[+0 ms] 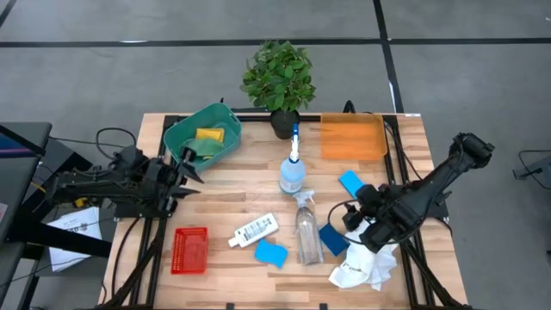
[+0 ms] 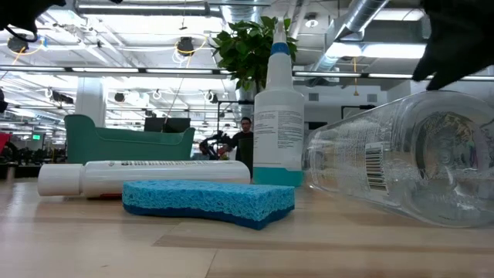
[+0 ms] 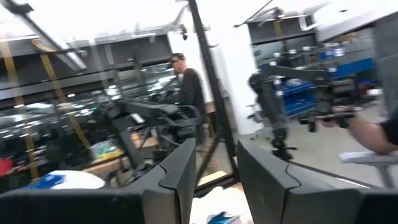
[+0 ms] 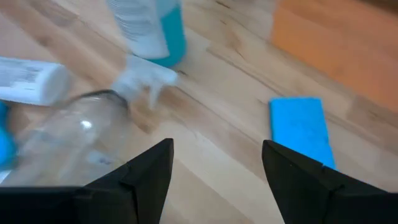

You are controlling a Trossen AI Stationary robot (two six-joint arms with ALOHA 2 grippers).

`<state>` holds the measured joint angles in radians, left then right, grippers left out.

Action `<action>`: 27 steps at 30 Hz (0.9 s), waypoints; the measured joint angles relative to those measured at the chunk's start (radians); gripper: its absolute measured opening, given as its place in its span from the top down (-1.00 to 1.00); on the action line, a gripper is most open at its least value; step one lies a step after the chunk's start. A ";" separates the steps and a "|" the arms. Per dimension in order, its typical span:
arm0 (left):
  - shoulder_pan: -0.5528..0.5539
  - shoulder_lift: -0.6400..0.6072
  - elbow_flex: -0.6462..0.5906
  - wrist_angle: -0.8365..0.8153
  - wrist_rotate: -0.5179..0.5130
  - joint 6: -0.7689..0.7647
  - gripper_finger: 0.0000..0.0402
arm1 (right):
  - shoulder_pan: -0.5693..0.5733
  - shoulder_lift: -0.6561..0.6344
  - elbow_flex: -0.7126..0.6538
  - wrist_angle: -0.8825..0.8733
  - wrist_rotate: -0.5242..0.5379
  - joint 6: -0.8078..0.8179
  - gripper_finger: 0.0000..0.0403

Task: Pick & Place Kitchen Items
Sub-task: Put the blue sponge into the red bin

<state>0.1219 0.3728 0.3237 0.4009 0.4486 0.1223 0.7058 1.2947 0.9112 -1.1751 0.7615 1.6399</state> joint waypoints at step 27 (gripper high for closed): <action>0.000 0.042 0.001 0.028 -0.148 -0.007 0.44 | -0.211 0.252 -0.039 -0.139 -0.263 0.137 -0.19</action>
<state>0.1223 0.4145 0.3242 0.4286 0.3004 0.1154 0.4945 1.5466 0.8720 -1.3141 0.4988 1.7767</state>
